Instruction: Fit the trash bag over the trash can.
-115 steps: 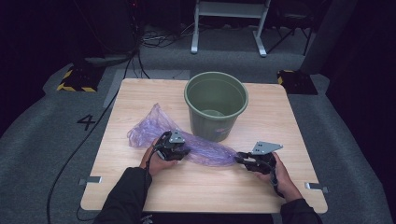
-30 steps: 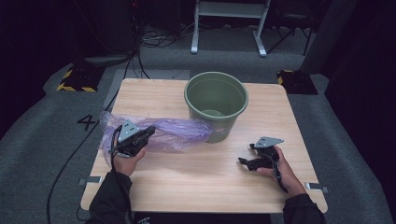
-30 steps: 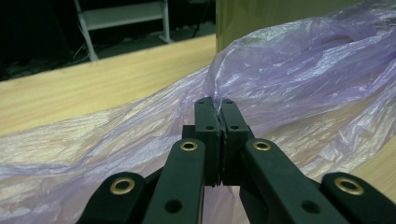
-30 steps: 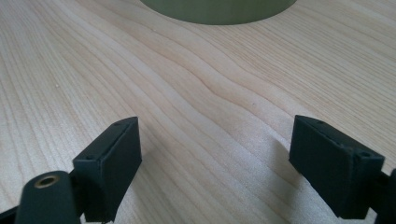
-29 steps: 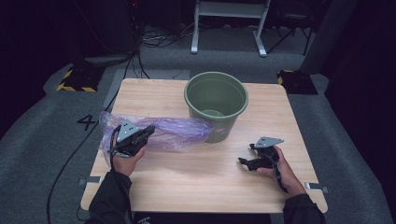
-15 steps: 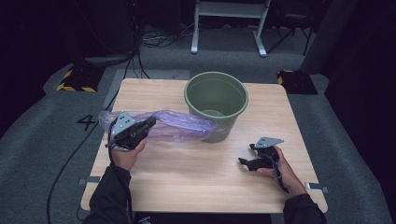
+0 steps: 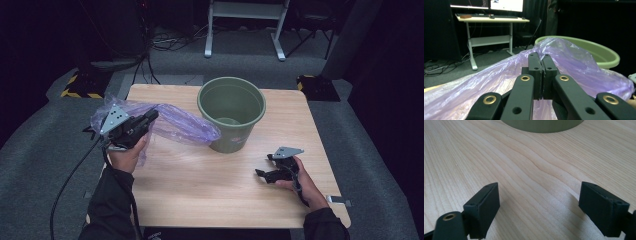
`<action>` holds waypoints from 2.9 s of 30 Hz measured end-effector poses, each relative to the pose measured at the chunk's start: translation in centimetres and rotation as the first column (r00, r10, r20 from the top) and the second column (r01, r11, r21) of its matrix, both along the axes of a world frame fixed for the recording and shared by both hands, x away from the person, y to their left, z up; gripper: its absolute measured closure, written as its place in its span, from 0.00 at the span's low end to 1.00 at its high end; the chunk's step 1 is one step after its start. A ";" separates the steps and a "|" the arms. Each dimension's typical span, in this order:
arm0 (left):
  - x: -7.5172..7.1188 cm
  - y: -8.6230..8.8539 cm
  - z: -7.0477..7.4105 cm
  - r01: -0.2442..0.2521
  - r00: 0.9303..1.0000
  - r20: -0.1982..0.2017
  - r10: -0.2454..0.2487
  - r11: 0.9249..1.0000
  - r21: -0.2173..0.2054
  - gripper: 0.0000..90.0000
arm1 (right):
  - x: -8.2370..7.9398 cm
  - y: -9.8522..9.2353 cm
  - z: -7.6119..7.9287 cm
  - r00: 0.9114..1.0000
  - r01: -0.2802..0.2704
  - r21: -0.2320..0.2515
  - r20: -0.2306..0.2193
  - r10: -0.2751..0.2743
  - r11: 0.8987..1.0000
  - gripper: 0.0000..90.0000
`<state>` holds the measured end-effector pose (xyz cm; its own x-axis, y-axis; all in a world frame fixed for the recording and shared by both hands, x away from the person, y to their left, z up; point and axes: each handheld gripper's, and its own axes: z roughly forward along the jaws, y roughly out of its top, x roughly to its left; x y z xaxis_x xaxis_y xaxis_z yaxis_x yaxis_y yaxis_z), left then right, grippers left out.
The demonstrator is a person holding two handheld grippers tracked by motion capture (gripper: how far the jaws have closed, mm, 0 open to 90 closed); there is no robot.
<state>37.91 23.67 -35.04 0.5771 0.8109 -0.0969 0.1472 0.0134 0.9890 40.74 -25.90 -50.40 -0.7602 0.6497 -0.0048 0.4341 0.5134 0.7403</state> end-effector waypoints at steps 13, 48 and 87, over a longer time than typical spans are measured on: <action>-0.4 0.5 2.1 -0.003 0.999 0.036 0.004 1.000 -0.025 0.98 | 0.0 0.0 0.0 1.000 0.002 0.000 0.000 -0.002 1.000 0.18; 3.5 -9.2 6.0 -0.053 0.997 0.061 0.045 0.991 0.123 0.98 | -2.4 3.1 16.6 0.930 -0.151 0.223 0.362 0.062 0.963 0.29; 3.5 -10.1 5.6 -0.087 0.994 0.079 0.074 0.981 0.172 0.98 | -1.7 8.9 19.2 0.918 -0.197 0.235 0.384 0.095 0.952 0.76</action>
